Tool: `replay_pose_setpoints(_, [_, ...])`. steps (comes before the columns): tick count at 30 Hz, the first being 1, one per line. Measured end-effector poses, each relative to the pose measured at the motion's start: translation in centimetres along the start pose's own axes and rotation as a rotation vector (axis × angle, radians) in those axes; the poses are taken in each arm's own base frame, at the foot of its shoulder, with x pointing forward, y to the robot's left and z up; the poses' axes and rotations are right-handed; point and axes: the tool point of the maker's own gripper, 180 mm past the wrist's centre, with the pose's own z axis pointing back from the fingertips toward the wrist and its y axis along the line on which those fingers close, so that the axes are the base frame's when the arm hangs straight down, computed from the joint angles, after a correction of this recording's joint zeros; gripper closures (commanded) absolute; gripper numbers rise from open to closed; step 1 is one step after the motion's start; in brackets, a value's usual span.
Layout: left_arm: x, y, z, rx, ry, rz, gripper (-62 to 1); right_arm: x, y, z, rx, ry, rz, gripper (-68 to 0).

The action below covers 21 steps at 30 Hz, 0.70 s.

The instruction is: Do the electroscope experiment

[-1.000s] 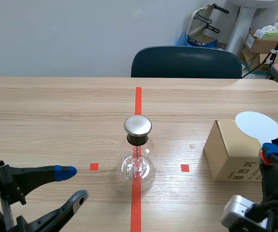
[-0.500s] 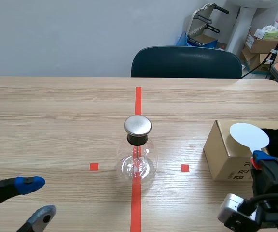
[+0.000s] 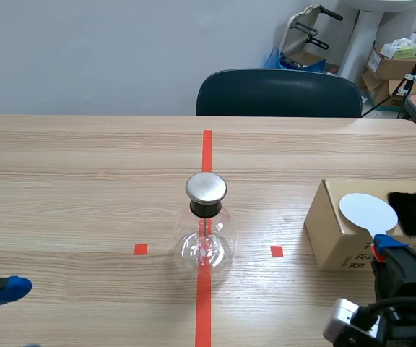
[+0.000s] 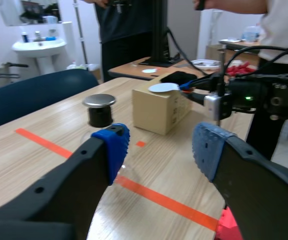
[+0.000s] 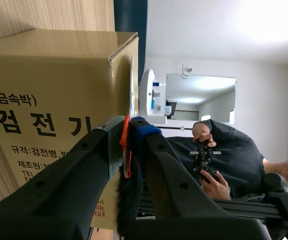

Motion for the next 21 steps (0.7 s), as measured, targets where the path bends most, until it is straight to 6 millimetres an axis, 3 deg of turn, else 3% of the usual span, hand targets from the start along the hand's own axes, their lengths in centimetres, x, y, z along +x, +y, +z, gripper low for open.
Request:
replay_pose_setpoints(11, [-0.12, 0.03, -0.01, 0.001, 0.006, 0.001, -34.5, -0.11, 0.00, 0.00, 0.000, 0.006, 0.000, -4.2])
replay_pose_setpoints(14, [-0.12, 0.03, -0.01, 0.001, 0.006, 0.001, -34.5, -0.11, 0.00, 0.00, 0.000, 0.006, 0.000, -16.7])
replay_pose_setpoints(21, [-0.12, 0.03, -0.01, 0.001, 0.006, 0.001, -34.5, -0.03, 0.04, 0.00, 0.002, 0.002, 0.004, -57.5])
